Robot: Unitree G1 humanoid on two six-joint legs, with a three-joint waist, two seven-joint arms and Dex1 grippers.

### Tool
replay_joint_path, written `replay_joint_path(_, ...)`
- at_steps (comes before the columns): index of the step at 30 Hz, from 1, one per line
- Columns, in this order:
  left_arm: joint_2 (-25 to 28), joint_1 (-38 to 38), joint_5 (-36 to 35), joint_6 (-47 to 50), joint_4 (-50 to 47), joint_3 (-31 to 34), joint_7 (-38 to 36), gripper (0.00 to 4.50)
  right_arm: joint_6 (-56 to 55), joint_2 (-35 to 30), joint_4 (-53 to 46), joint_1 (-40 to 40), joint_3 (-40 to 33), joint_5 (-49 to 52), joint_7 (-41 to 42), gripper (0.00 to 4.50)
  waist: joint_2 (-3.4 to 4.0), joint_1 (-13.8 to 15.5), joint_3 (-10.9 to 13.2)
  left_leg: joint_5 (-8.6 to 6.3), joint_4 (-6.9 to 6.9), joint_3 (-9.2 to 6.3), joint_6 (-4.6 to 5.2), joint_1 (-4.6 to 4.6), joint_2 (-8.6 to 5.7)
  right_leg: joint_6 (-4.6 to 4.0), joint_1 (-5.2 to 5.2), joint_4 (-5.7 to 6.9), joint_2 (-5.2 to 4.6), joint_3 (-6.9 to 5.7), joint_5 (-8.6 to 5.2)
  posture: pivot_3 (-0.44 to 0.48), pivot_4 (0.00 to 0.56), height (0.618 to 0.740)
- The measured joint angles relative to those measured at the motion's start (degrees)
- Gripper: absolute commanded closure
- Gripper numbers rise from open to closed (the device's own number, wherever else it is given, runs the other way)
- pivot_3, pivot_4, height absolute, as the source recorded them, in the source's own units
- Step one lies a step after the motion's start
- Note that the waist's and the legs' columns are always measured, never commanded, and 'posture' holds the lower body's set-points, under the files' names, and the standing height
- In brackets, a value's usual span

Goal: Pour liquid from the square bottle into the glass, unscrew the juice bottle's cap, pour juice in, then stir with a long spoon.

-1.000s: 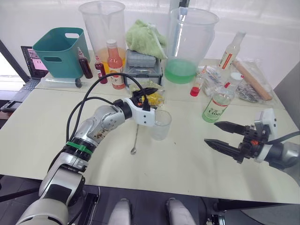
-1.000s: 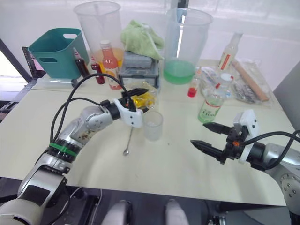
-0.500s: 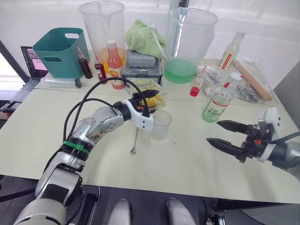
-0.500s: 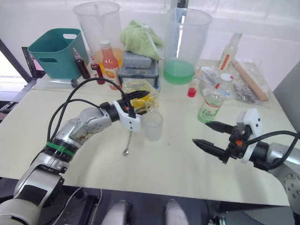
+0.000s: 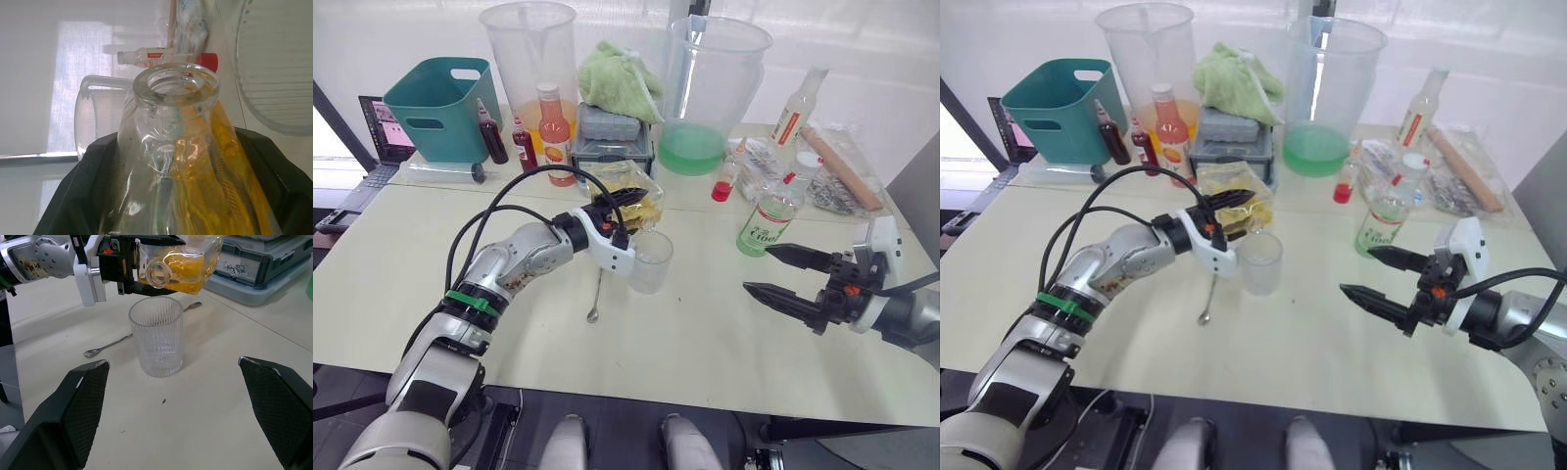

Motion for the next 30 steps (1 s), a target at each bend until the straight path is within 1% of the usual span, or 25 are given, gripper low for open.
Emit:
replay_joint_path(13, 0.96, -1.71, 6.41, -1.30, 0.02, -1.86, 6.64, 1.70, -0.02, 0.03, 0.02, -1.26, 1.54, -0.03, -0.14, 0.02, 0.00, 0.00, 0.00, 0.00, 0.00, -0.01, 0.00, 0.00, 0.00, 0.00, 0.00, 0.01, 0.00, 0.00, 0.00, 0.000, 0.150, 0.723)
replay_joint_path(30, 2.32, -1.72, 11.10, -1.28, 0.02, -2.33, 10.42, 1.70, -0.14, 0.05, 0.98, -2.55, 2.54, -0.15, -0.08, 0.02, 0.00, -0.03, 0.00, 0.00, 0.00, -0.01, 0.00, 0.00, 0.00, 0.00, -0.01, 0.02, 0.00, 0.00, 0.00, 0.000, 0.150, 0.723)
